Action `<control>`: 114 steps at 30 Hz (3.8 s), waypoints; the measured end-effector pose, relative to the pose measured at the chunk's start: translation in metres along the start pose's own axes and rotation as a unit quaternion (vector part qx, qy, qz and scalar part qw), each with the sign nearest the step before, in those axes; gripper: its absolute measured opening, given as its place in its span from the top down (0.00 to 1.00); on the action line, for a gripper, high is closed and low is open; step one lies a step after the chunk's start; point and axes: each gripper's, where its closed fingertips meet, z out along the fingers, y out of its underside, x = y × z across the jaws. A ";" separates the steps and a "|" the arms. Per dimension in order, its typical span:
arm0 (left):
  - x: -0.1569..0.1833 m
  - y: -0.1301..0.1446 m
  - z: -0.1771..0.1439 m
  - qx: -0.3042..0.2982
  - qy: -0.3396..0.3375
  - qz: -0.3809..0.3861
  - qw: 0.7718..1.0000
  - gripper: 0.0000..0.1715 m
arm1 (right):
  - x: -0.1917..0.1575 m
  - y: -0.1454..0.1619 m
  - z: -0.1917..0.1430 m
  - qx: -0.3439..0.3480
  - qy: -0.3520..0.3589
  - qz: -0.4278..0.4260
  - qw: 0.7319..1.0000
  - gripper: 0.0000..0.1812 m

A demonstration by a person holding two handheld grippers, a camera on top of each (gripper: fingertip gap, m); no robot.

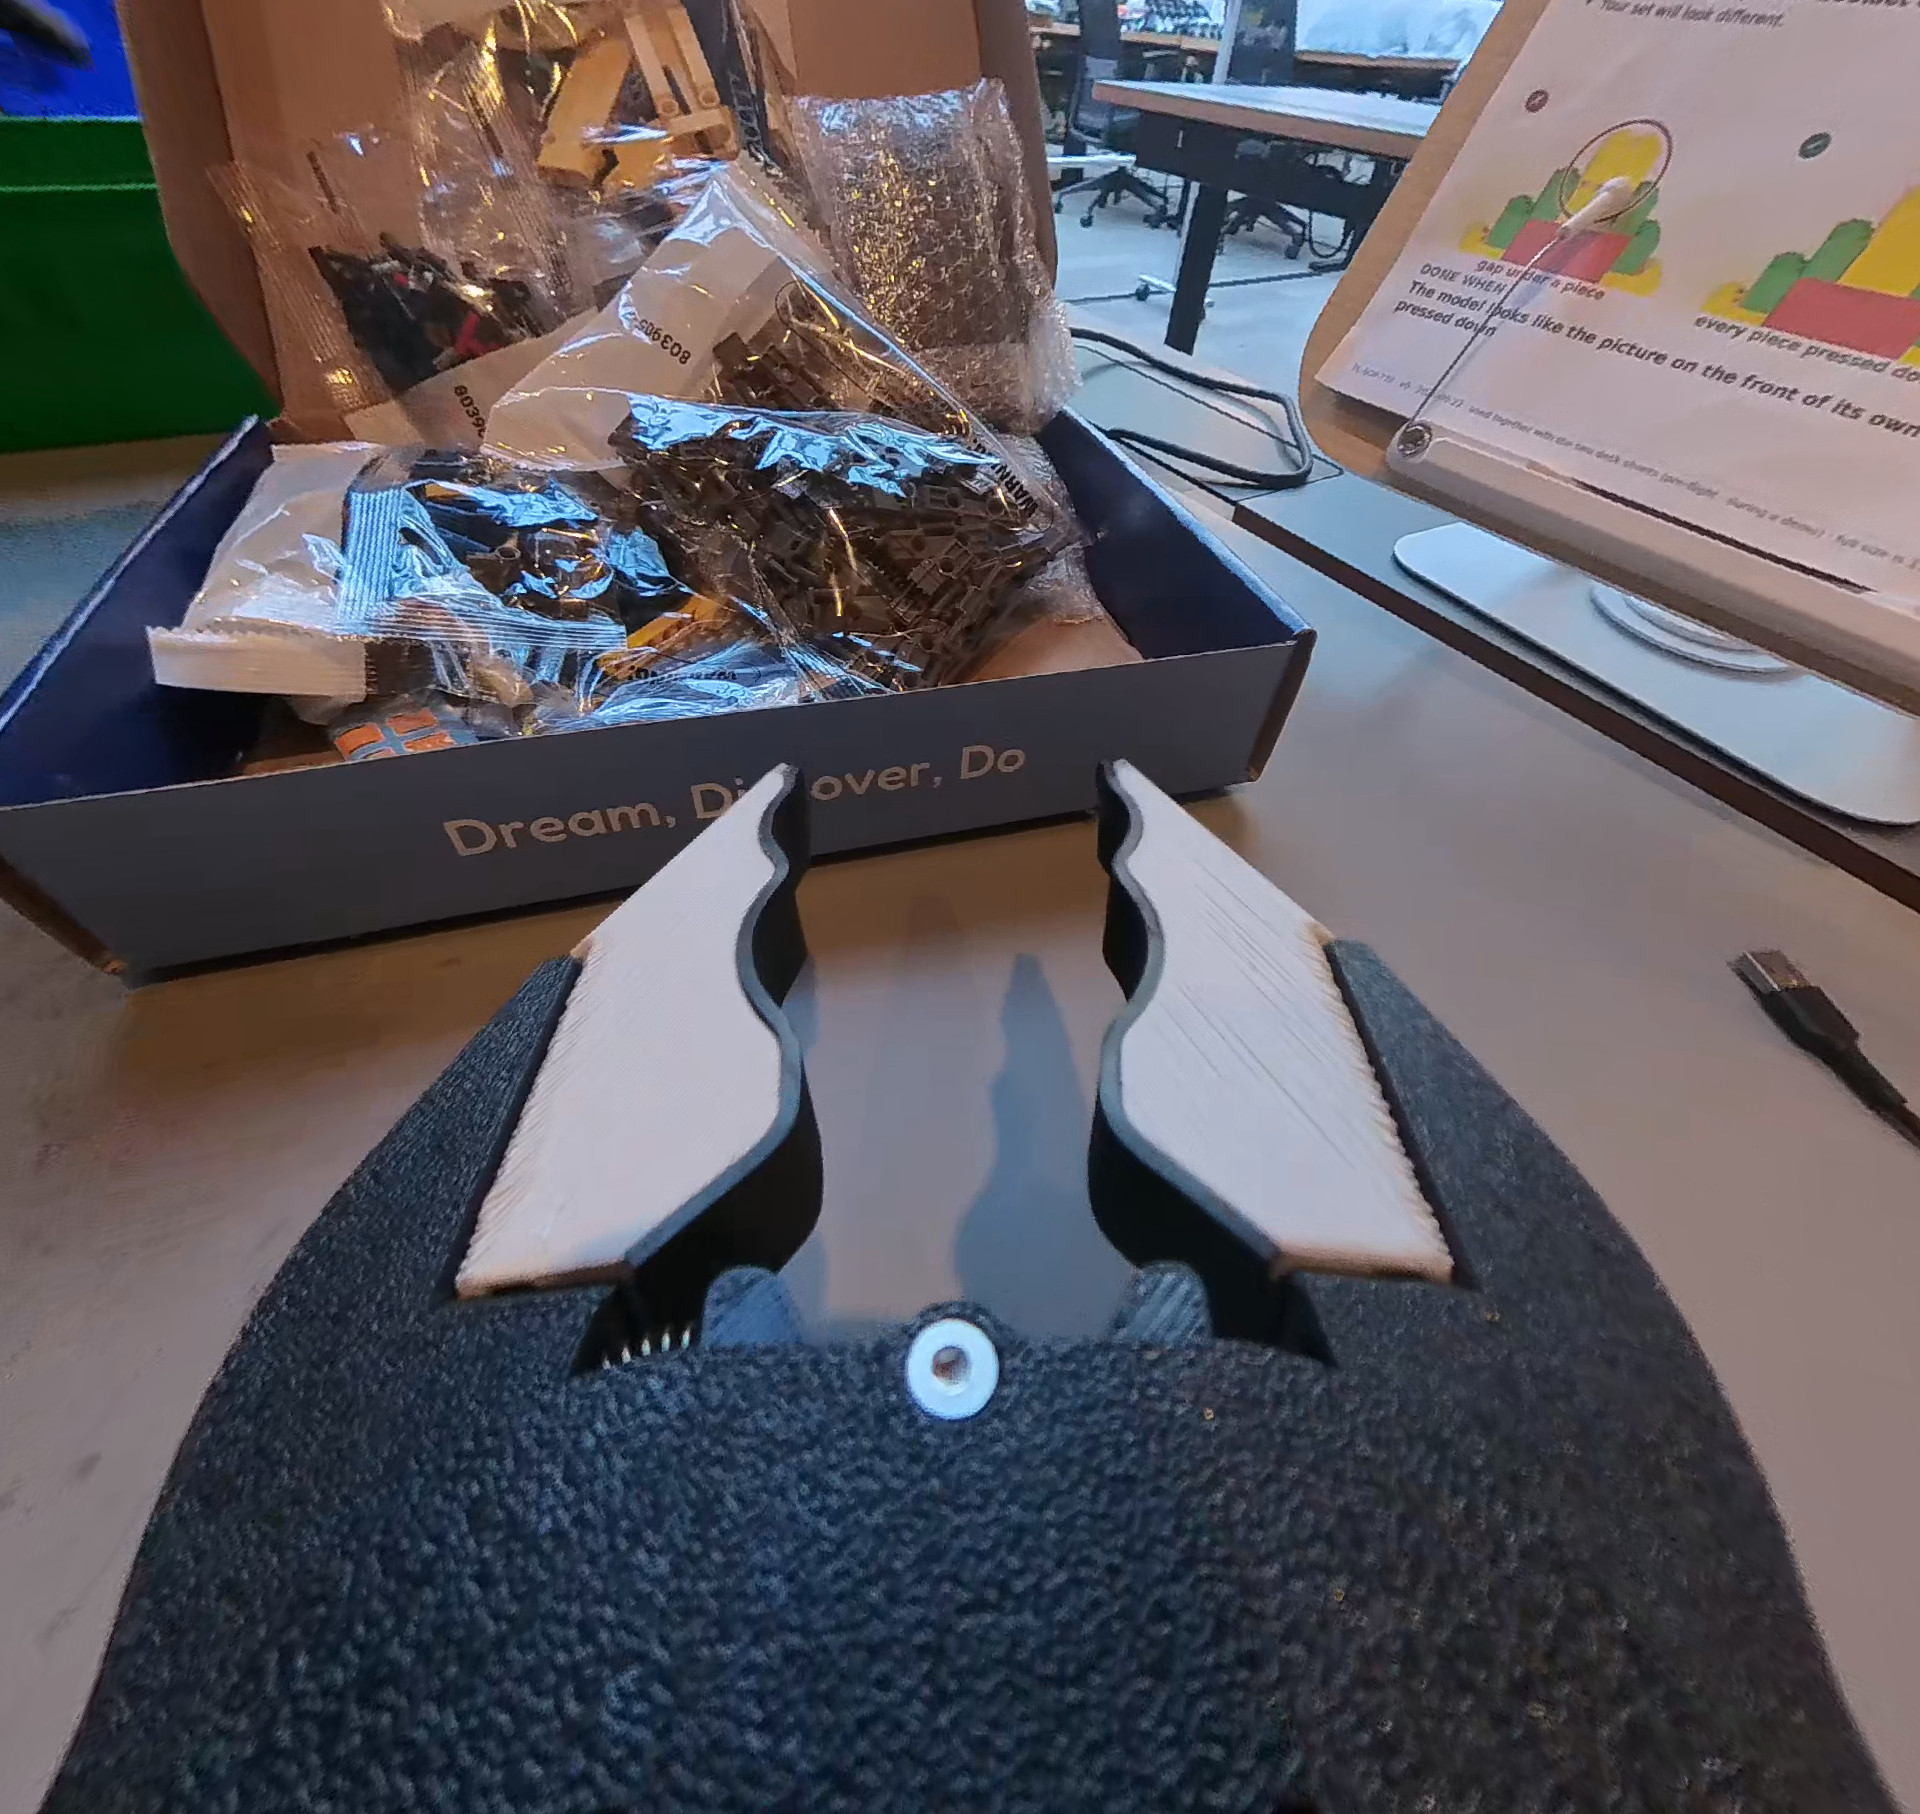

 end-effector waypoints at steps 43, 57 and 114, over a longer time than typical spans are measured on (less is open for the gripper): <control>-0.056 -0.124 -0.009 0.079 -0.168 0.251 0.950 1.00 | 0.159 0.021 -0.133 -0.014 0.291 0.109 0.950 0.76; 0.153 -0.184 0.162 0.097 0.186 0.252 0.945 1.00 | 0.157 0.023 -0.126 -0.017 0.280 0.111 0.953 0.76; -0.052 0.013 0.148 -0.174 -0.028 -0.025 0.984 0.96 | 0.073 0.042 -0.033 -0.161 0.192 -0.044 0.967 0.70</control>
